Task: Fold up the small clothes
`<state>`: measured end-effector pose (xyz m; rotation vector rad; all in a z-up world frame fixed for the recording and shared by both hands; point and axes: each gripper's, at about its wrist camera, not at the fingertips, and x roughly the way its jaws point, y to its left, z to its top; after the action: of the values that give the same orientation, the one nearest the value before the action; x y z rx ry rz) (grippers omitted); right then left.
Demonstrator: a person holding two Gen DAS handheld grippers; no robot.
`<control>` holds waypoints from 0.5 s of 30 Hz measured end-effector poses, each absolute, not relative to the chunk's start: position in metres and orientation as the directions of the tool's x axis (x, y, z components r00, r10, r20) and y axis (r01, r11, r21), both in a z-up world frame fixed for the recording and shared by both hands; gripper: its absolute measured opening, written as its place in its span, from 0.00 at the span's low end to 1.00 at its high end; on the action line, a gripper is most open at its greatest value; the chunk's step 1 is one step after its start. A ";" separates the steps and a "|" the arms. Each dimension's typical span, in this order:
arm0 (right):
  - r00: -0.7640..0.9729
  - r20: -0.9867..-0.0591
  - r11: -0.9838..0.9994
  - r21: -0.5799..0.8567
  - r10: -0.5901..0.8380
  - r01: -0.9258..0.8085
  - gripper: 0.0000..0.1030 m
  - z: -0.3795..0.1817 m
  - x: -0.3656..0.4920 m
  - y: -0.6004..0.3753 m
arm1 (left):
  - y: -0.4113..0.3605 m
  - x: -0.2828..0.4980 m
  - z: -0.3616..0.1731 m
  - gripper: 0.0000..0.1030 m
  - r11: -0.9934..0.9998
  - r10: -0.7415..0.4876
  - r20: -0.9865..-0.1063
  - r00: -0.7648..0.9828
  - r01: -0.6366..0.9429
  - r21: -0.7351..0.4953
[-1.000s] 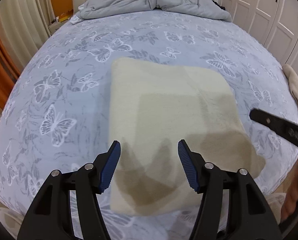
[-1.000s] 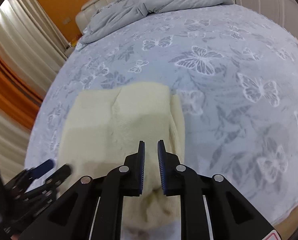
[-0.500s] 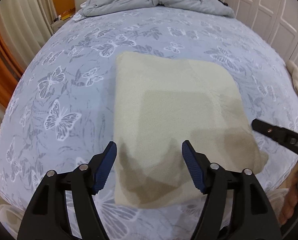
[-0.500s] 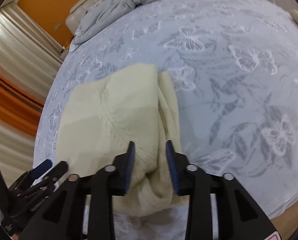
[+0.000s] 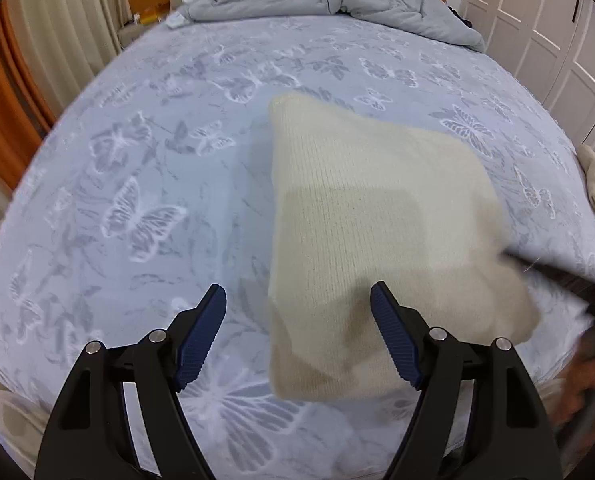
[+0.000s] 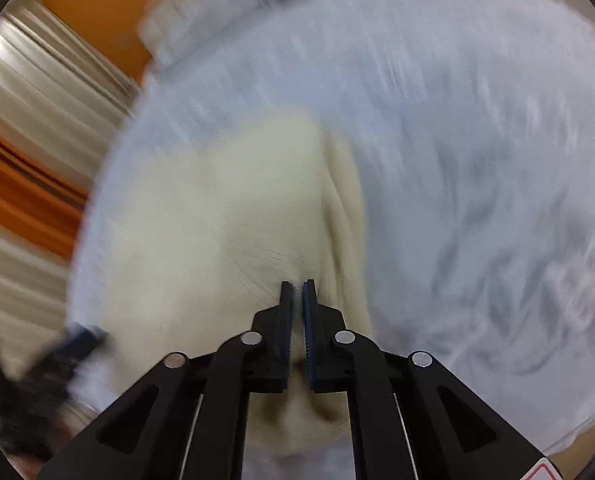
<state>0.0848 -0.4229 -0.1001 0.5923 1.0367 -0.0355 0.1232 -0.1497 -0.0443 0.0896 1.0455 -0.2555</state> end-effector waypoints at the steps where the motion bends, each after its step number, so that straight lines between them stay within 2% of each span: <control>1: 0.548 -0.796 0.822 0.478 0.256 0.310 0.10 -0.100 0.081 -0.426 | -0.150 0.124 -0.045 0.70 0.966 -0.182 -0.867 0.464 0.247 -0.070; 2: 0.568 -0.779 0.807 0.503 0.267 0.310 0.16 -0.090 0.078 -0.428 | -0.150 0.124 -0.045 0.70 0.966 -0.191 -0.866 0.462 0.246 -0.082; 3: 0.586 -0.772 0.810 0.495 0.245 0.314 0.29 -0.082 0.077 -0.429 | -0.149 0.124 -0.045 0.71 0.965 -0.204 -0.864 0.460 0.245 -0.097; 4: 0.603 -0.768 0.816 0.481 0.216 0.321 0.49 -0.075 0.075 -0.429 | -0.149 0.124 -0.045 0.73 0.965 -0.207 -0.863 0.461 0.243 -0.102; 6: 0.636 -0.744 0.820 0.484 0.203 0.304 0.64 -0.065 0.081 -0.431 | -0.149 0.125 -0.045 0.75 0.964 -0.213 -0.859 0.466 0.244 -0.107; 9: 0.602 -0.760 0.823 0.490 0.243 0.287 0.64 -0.077 0.102 -0.431 | -0.150 0.128 -0.049 0.75 0.965 -0.208 -0.865 0.458 0.238 -0.106; 10: 0.591 -0.762 0.822 0.499 0.266 0.273 0.52 -0.084 0.109 -0.427 | -0.151 0.129 -0.049 0.75 0.966 -0.210 -0.865 0.456 0.232 -0.112; 12: 0.570 -0.759 0.827 0.513 0.314 0.229 0.14 -0.094 0.120 -0.417 | -0.152 0.130 -0.048 0.75 0.966 -0.214 -0.863 0.458 0.231 -0.116; 15: 0.672 -0.684 0.817 0.539 0.284 0.203 0.11 -0.066 0.105 -0.428 | -0.152 0.131 -0.042 0.75 0.964 -0.210 -0.853 0.477 0.244 -0.101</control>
<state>0.1049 -0.4278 -0.0660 0.6315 0.8475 0.0491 0.1314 -0.1524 -0.0421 0.0357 1.0373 -0.2775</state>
